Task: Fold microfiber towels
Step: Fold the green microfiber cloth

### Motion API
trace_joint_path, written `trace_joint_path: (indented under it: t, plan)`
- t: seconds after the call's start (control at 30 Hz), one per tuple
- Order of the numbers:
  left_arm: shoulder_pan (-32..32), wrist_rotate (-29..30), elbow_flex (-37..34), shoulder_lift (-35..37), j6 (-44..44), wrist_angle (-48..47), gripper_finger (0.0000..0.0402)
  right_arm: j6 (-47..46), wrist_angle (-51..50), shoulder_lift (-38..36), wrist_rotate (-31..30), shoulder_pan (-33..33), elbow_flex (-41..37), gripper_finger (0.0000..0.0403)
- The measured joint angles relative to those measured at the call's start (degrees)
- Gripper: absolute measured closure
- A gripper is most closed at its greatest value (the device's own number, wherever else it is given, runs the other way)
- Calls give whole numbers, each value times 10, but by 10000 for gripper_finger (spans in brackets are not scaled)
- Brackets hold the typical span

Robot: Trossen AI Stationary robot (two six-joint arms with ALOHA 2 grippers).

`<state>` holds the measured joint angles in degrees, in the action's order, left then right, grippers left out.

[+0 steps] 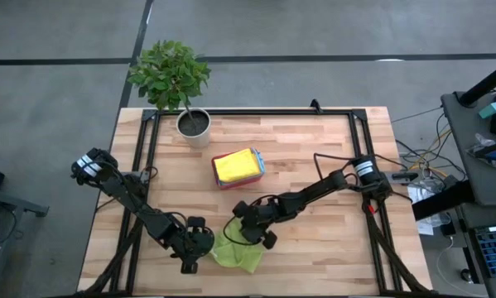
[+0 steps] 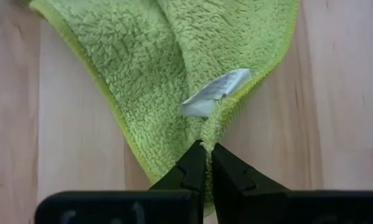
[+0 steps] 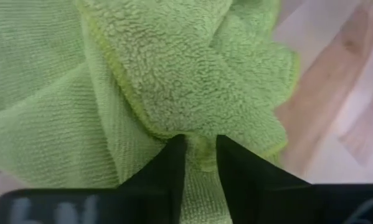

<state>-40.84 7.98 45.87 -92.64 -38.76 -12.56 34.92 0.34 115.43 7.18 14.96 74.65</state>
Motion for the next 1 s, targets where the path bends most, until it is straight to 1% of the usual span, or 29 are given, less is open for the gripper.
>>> trace_joint_path:
  t: [0.1,0.17,0.2,0.3,0.37,0.5,0.6,0.7,0.77,0.9,1.0]
  plan:
    - [0,0,-2,0,0,0,402,-4,1,5,9,-1,0,348]
    - [0,0,-2,0,0,0,402,-4,1,6,10,-1,0,378]
    - [0,0,-2,0,0,0,402,-4,1,6,10,-1,0,386]
    - [0,0,-1,0,0,0,402,-9,-6,-2,9,-1,0,393]
    - [0,0,-1,6,0,-1,402,-21,-19,-20,8,-1,-1,394]
    - [0,-2,4,37,-1,-6,402,-42,-63,-83,6,1,-1,394]
    - [0,1,10,75,0,-6,402,-72,-105,-138,-5,5,-2,394]
    - [0,27,12,116,1,-6,402,-101,-140,-194,-30,12,-7,394]
    - [0,52,12,145,2,-6,402,-116,-149,-226,-59,22,-14,394]
    - [0,117,13,209,4,-5,402,-147,-176,-290,-142,49,-22,394]
    - [0,146,19,251,25,-6,402,-174,-195,-343,-202,66,-22,394]
